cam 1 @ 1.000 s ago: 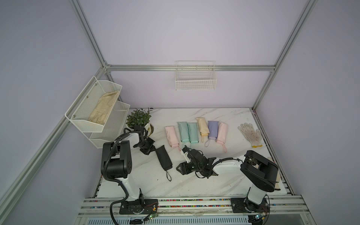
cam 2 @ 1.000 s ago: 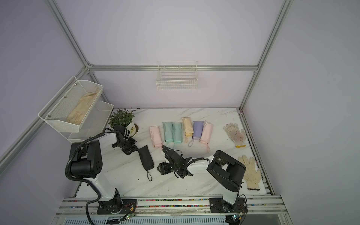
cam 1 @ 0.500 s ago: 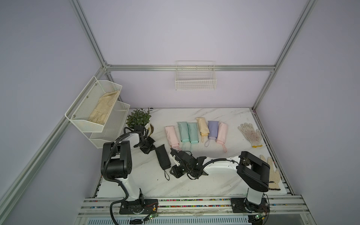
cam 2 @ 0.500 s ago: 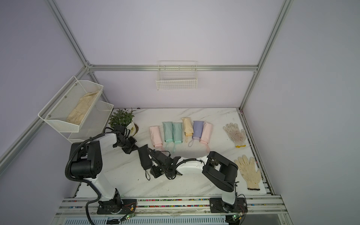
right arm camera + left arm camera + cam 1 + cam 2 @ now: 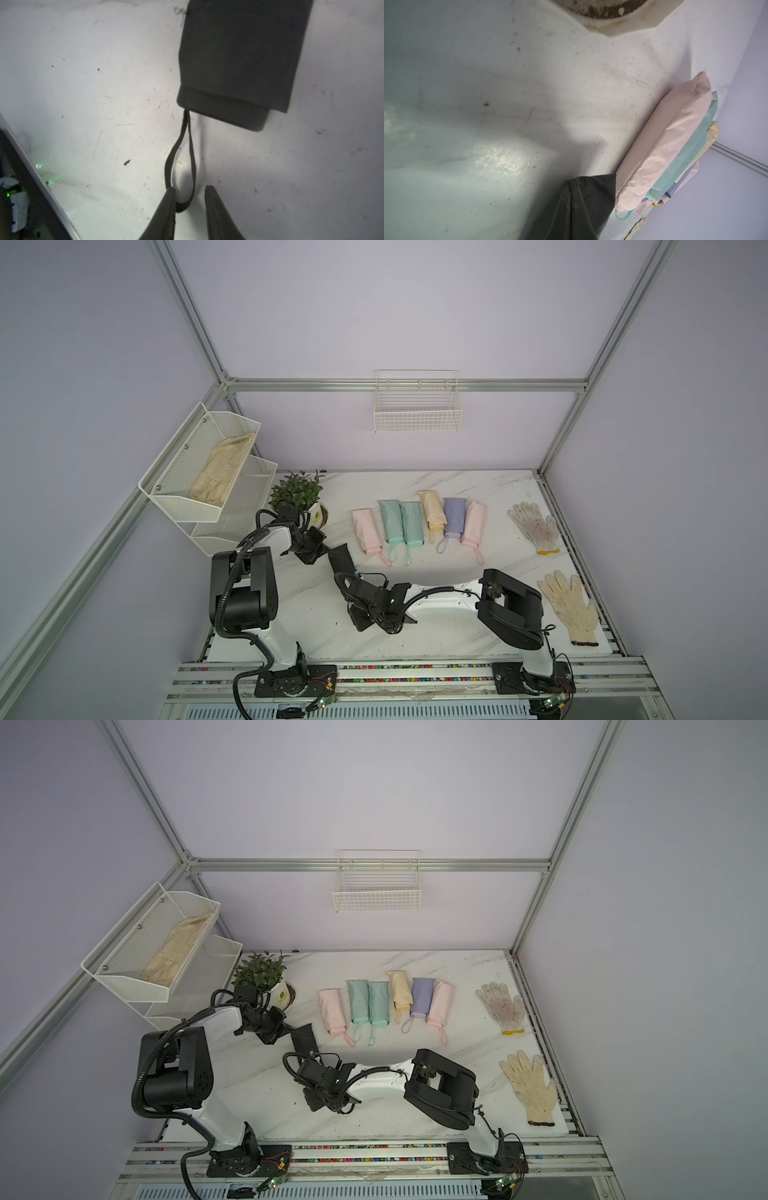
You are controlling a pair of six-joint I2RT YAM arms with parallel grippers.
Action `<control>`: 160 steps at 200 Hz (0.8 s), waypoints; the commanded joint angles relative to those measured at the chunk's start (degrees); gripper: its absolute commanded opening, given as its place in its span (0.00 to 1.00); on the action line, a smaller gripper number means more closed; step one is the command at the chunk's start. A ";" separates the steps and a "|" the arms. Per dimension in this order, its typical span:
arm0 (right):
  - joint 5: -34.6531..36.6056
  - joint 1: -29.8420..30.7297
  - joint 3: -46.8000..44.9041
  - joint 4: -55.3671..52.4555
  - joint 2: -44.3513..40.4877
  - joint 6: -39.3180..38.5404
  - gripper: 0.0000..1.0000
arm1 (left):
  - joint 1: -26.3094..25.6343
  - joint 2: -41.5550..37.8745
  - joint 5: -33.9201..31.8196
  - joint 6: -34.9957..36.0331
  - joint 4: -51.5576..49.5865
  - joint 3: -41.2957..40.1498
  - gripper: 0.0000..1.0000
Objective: Take umbrellas out of sleeves
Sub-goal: Take out the umbrella from the umbrella sleeve.
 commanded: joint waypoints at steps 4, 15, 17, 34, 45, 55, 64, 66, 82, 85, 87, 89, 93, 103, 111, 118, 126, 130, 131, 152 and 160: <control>4.08 0.70 1.46 -2.29 -0.19 2.74 0.28 | 0.68 -2.52 2.50 -0.31 2.15 -1.37 0.00; 3.74 0.70 1.34 -1.53 -0.59 2.86 0.28 | 0.89 -2.57 2.76 -0.40 2.30 -1.57 0.00; 3.74 0.75 1.36 -1.44 -0.57 2.86 0.28 | 0.89 -2.60 2.73 -0.45 2.31 -1.59 0.00; 3.48 0.68 2.11 -1.10 -0.45 3.01 0.24 | 0.98 -2.78 2.86 -0.49 2.49 -1.92 0.00; 3.03 0.75 2.50 -0.55 -0.30 2.97 0.18 | 1.07 -2.90 2.90 -0.62 2.69 -2.11 0.00; 2.17 0.72 2.36 0.82 -0.45 2.77 0.08 | 1.06 -2.88 2.99 -0.67 2.90 -2.29 0.00; 1.89 0.75 2.65 1.36 -0.31 2.57 0.05 | 1.15 -2.88 2.99 -0.75 3.00 -2.45 0.00; 1.85 0.74 2.64 1.50 -0.28 2.59 0.05 | 1.15 -2.83 2.99 -0.75 2.99 -2.47 0.00; 1.41 0.71 3.02 2.10 0.24 2.59 0.03 | 1.33 -2.63 3.16 -0.75 3.11 -2.56 0.00; 1.31 0.68 3.17 2.10 0.34 2.59 0.03 | 1.37 -2.62 3.16 -0.82 3.11 -2.64 0.00; 1.28 0.67 3.29 2.10 0.56 2.53 0.03 | 1.40 -2.55 3.23 -0.84 3.15 -2.64 0.00; 1.28 0.74 3.32 2.10 0.75 2.55 0.03 | 1.41 -2.60 3.25 -0.84 3.12 -2.65 0.00; 1.11 0.69 3.56 1.98 1.03 2.59 0.03 | 1.45 -2.53 3.25 -0.89 3.19 -2.71 0.00; 0.73 0.71 4.03 1.79 1.87 2.59 0.00 | 1.57 -2.45 3.34 -0.93 3.26 -2.73 0.00; 0.43 0.75 4.13 1.96 2.31 2.59 0.00 | 1.66 -2.44 3.34 -1.01 3.29 -2.82 0.00; 0.07 0.67 4.08 2.22 2.61 2.59 0.00 | 1.68 -2.46 3.41 -1.02 3.37 -2.90 0.00; 0.06 0.72 4.04 2.43 2.88 2.77 0.00 | 1.76 -2.55 3.40 -1.02 3.45 -3.00 0.00; 0.08 0.70 4.03 2.42 2.96 2.92 0.00 | 1.77 -2.53 3.42 -1.02 3.44 -3.00 0.00; 0.06 0.73 3.94 2.44 2.97 2.93 0.00 | 1.72 -2.53 3.43 -1.02 3.45 -3.00 0.00; 0.08 0.72 3.54 2.23 3.43 3.46 0.00 | 1.96 -2.52 3.42 -1.10 3.55 -3.17 0.00; 0.35 0.72 3.30 2.19 3.53 3.60 0.00 | 2.03 -2.58 3.43 -1.10 3.56 -3.17 0.00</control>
